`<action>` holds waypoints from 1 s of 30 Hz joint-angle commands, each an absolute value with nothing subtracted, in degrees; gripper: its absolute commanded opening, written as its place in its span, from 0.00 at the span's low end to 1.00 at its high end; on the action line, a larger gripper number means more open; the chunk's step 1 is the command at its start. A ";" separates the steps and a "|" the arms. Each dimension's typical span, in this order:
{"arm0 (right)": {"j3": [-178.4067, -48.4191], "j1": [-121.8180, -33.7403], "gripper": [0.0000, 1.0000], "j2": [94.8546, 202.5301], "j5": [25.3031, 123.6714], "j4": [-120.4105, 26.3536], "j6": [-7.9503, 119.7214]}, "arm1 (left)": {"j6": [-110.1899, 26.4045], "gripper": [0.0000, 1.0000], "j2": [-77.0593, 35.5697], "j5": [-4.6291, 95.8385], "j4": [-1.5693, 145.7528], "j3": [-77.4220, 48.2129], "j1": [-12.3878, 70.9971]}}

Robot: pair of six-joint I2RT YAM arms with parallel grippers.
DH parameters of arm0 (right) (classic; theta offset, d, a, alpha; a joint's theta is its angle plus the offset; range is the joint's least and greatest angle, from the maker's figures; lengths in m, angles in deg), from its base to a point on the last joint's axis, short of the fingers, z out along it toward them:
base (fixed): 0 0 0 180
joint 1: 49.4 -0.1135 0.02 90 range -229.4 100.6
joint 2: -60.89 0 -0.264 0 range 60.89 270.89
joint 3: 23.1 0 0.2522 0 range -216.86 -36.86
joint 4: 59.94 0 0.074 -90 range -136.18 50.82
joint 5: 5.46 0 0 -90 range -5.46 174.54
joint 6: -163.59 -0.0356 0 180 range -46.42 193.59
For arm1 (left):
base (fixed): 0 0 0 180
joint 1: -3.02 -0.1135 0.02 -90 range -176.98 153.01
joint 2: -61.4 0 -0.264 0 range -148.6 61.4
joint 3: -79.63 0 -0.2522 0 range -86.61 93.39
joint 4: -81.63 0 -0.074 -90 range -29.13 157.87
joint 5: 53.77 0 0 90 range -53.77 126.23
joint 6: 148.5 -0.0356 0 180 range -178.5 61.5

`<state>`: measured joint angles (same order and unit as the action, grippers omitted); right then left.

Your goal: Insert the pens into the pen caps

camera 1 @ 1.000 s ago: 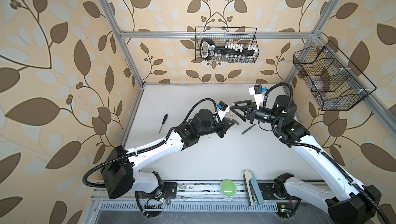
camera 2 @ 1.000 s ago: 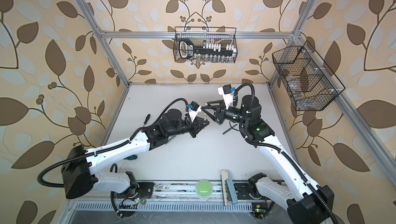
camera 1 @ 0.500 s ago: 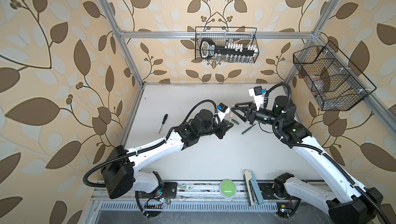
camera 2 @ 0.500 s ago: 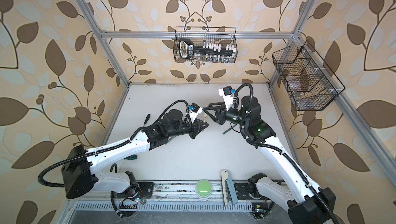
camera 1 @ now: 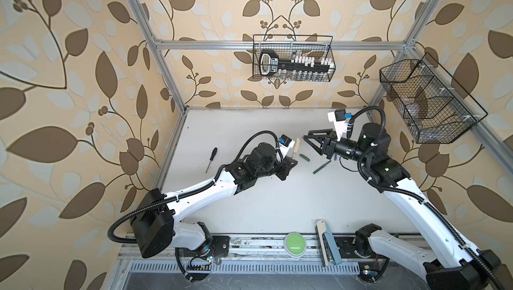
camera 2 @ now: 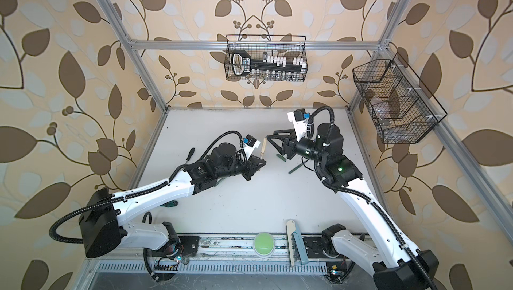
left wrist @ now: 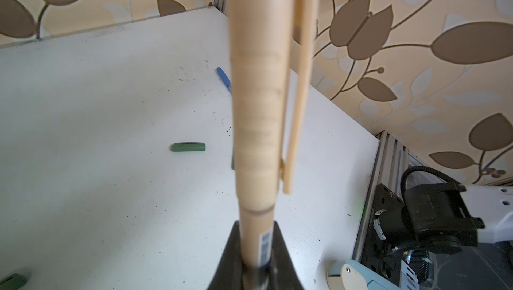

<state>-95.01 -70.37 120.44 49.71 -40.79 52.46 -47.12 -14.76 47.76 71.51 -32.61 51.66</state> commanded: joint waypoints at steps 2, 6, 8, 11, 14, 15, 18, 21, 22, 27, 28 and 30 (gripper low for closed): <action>-93.04 -70.31 0.46 123.04 46.10 -42.49 52.90 | -46.72 0.00 -11.08 48.88 72.44 -33.33 51.00; -92.39 -70.91 0.46 124.35 45.24 -44.29 52.43 | -46.38 0.00 -10.58 49.19 72.44 -33.45 51.00; -92.11 -71.42 0.45 124.96 44.85 -45.50 52.20 | -46.32 0.00 -10.66 49.39 72.35 -33.30 51.00; -92.09 -72.52 0.45 125.62 44.35 -46.60 52.14 | -46.24 0.00 -11.15 50.00 72.12 -32.91 51.00; -92.19 -72.95 0.45 126.47 44.76 -47.01 52.23 | -46.24 0.00 -11.37 50.46 72.09 -32.62 51.00; -92.20 -73.00 0.45 126.83 44.96 -46.91 52.23 | -46.23 0.00 -11.31 50.56 72.24 -32.66 51.00; -92.38 -72.79 0.43 127.66 45.59 -46.69 52.32 | -46.22 0.00 -10.96 50.82 72.27 -32.56 51.00; -92.42 -72.78 0.41 128.33 45.54 -46.87 51.99 | -46.15 0.00 -10.50 51.17 72.39 -32.57 51.00; -92.44 -72.78 0.41 128.50 45.60 -47.01 51.88 | -46.19 0.00 -10.41 51.19 72.49 -32.68 51.00; -92.52 -72.76 0.27 128.70 45.27 -47.22 51.62 | -46.36 0.00 -10.14 51.00 72.29 -32.80 51.00; -92.57 -72.77 0.24 128.57 45.19 -47.23 51.46 | -46.37 0.00 -10.22 50.85 72.27 -32.73 51.00; -92.37 -72.95 0.17 128.41 44.93 -47.66 50.99 | -46.45 0.00 -10.32 50.59 72.27 -32.73 51.00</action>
<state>-93.02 -72.99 128.46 45.08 -46.45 51.02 -46.31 -12.25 49.73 71.01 -33.35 51.31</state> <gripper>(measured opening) 0.198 0.127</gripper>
